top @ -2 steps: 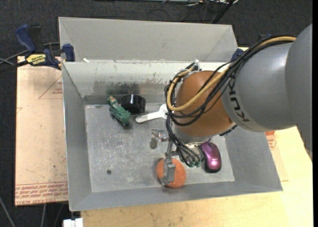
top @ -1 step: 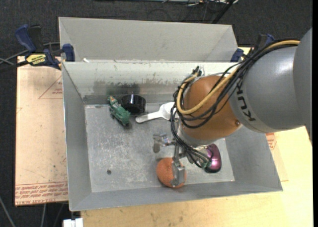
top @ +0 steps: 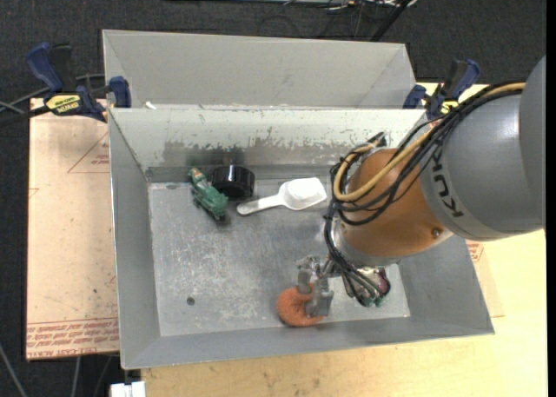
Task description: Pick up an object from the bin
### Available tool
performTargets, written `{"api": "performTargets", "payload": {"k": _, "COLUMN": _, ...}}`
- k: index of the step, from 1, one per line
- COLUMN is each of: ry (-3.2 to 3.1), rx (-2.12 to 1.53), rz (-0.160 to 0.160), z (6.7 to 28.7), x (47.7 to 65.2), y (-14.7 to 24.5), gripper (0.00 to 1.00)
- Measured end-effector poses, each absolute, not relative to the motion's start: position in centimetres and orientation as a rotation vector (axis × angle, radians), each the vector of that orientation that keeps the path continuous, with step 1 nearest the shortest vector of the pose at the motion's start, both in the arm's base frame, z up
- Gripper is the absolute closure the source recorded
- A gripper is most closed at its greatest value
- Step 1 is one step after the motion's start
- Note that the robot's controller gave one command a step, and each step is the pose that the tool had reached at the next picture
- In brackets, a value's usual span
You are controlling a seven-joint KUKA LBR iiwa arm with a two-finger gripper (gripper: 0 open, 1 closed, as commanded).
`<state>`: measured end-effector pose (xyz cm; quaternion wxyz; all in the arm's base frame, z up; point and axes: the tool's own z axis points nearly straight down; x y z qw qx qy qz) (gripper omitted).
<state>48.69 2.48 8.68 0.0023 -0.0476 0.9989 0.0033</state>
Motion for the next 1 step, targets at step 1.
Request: {"api": "performTargets", "payload": {"k": 1, "ry": 3.134, "rx": -0.148, "rz": 0.011, "z": 8.68, "x": 48.69, "y": 2.47, "gripper": 1.0}}
